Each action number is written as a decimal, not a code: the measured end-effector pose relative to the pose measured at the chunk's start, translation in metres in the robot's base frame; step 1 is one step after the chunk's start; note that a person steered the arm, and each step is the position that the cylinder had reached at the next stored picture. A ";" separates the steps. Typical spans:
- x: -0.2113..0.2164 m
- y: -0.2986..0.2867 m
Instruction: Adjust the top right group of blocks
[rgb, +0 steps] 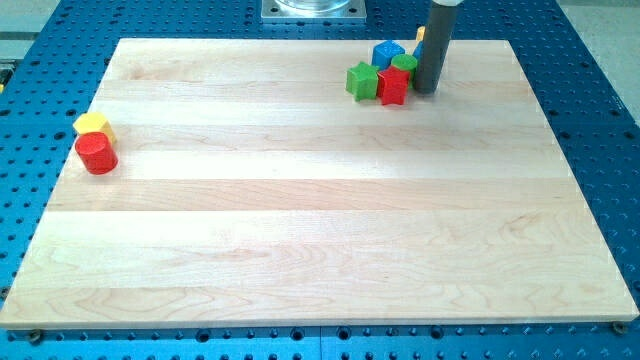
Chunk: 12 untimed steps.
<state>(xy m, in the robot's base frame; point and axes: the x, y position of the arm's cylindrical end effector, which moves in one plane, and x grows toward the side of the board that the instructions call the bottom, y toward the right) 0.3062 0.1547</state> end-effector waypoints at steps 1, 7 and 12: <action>0.027 0.020; -0.100 -0.037; -0.082 -0.043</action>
<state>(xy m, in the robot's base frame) 0.2246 0.1117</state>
